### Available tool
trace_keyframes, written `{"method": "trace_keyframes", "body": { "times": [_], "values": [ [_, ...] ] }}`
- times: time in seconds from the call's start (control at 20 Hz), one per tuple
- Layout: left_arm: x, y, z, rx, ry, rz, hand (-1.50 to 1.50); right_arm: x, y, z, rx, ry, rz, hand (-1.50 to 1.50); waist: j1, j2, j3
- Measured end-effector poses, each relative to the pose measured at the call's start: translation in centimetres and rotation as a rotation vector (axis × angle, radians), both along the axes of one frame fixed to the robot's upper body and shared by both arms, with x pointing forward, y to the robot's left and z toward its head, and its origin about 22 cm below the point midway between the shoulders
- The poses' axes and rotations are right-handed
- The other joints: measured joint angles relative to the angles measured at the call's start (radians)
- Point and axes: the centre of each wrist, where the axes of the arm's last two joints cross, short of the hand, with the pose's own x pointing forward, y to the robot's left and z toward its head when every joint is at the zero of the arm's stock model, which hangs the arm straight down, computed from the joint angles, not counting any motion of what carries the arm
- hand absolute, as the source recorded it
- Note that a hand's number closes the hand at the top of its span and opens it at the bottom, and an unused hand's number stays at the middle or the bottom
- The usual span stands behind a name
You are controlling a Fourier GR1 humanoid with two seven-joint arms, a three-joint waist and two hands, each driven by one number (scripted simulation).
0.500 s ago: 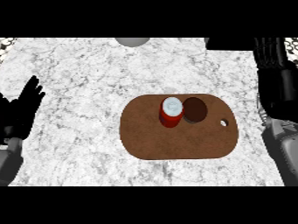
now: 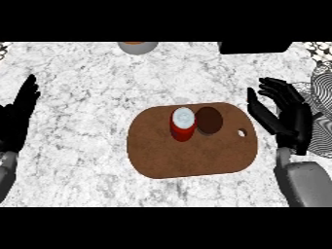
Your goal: Pick the can from the cutting board and place it in the tiered basket
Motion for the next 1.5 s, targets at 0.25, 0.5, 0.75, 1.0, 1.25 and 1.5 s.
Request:
{"method": "trace_keyframes", "body": {
  "times": [0.25, 0.5, 0.75, 1.0, 1.25, 1.5],
  "values": [
    [-0.8, -1.2, -0.6, 0.042, -0.013, -0.037, 0.00, -3.3, 2.1, -3.5, -0.019, 0.170, -0.243, -1.50, 0.011, -0.008, -0.002],
    [-1.3, -1.2, -1.3, 0.064, -0.017, -0.047, 0.00, -4.8, 3.0, -2.2, -0.128, 0.296, -0.186, -1.50, 0.023, -0.010, -0.005],
    [-1.2, -1.8, -1.3, 0.067, -0.025, -0.063, 0.00, -4.7, 2.8, 0.3, -0.300, 0.497, -0.007, -1.50, 0.032, -0.011, -0.007],
    [-1.4, -2.4, -1.6, 0.070, -0.024, -0.080, 0.00, -2.8, 4.3, 5.4, -0.421, 0.622, 0.093, -1.50, 0.047, -0.008, -0.005],
    [-1.3, -2.9, -1.5, 0.067, -0.033, -0.086, 0.00, -0.6, 6.7, 8.7, -0.466, 0.660, 0.126, -1.50, 0.053, -0.005, -0.003],
    [-1.0, -3.0, -1.2, 0.070, -0.040, -0.088, 0.00, 1.1, 8.4, 9.1, -0.452, 0.735, 0.168, -1.50, 0.052, -0.003, -0.001]
  ]
}}
